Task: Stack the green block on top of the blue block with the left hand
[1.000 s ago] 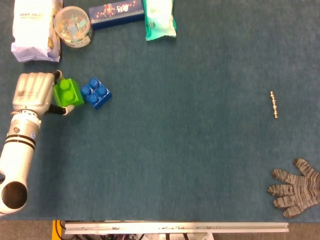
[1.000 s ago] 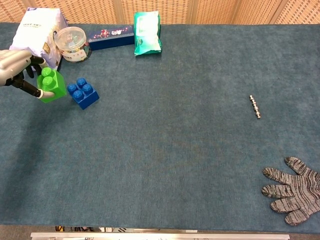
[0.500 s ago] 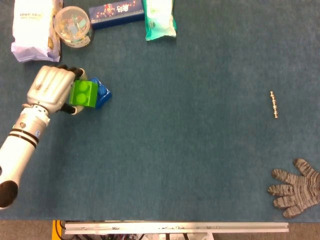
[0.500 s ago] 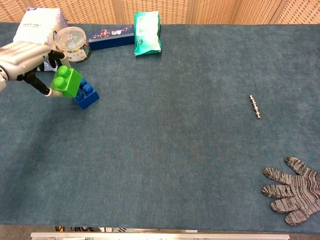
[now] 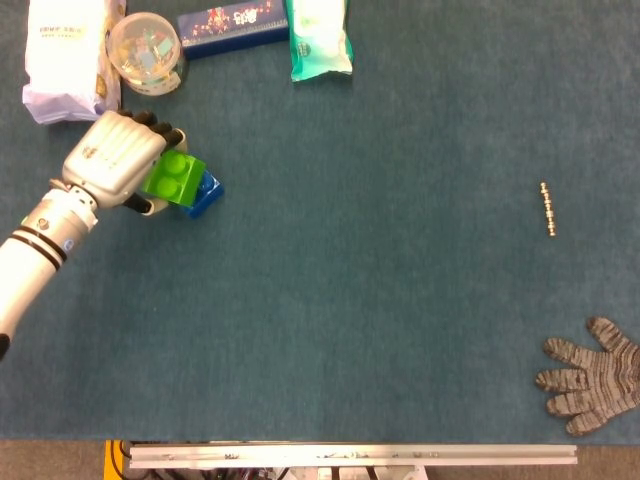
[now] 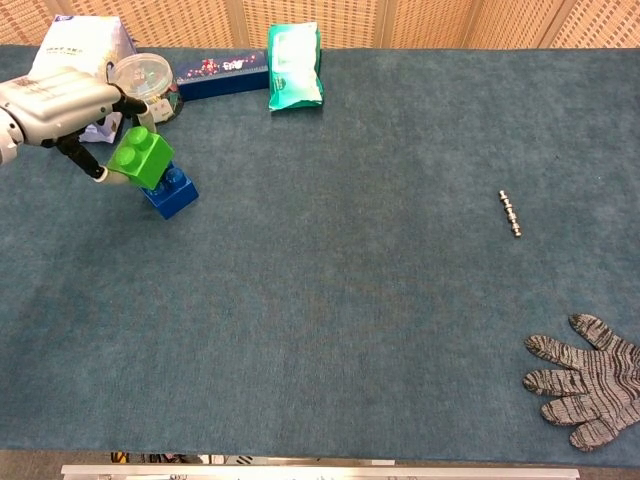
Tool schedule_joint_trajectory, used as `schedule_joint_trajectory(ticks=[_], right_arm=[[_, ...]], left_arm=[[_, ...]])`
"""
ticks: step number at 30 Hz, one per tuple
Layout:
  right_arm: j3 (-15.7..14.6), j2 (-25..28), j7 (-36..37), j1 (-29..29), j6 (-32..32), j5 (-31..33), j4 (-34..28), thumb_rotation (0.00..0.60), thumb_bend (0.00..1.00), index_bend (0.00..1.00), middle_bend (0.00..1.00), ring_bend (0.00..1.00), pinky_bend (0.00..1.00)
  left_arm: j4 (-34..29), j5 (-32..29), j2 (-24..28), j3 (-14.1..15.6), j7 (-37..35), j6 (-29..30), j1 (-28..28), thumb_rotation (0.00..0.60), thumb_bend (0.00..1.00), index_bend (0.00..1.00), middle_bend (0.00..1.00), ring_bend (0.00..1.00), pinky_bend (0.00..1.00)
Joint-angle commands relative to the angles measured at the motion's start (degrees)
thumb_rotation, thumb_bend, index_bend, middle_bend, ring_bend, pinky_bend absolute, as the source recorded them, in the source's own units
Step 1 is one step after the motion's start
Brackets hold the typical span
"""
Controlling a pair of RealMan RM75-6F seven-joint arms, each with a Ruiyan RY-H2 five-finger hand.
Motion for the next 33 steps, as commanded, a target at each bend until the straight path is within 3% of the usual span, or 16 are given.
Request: schedule_joint_trajectory(ticks=[1, 12, 33], right_arm=[[0.0, 0.1, -0.2, -0.2, 0.1, 0.2, -0.1, 0.6, 0.21, 0.38, 0.38, 0.27, 0.39], [-0.1, 0.1, -1.2, -0.7, 0.6, 0.5, -0.9, 0.6, 0.21, 0.38, 0.38, 0.27, 0.39], [0.0, 0.3, -3.0, -1.3, 1.3, 0.7, -2.3, 0.6, 0.21, 0.38, 0.38, 0.27, 0.39]], left_arm=[[3.2, 5.0, -0.6, 1.6, -3.2, -0.2, -1.7, 0.6, 0.22, 0.43, 0.37, 0.27, 0.4], [8.5, 12.5, -1.5, 4.5, -9.8, -0.7, -5.3, 0.6, 0.22, 0.43, 0.35, 0.26, 0.36], [11.1, 15.2, -1.0, 7.0, -15.2, -4.5, -10.5, 0.6, 0.22, 0.43, 0.33, 0.25, 0.34]])
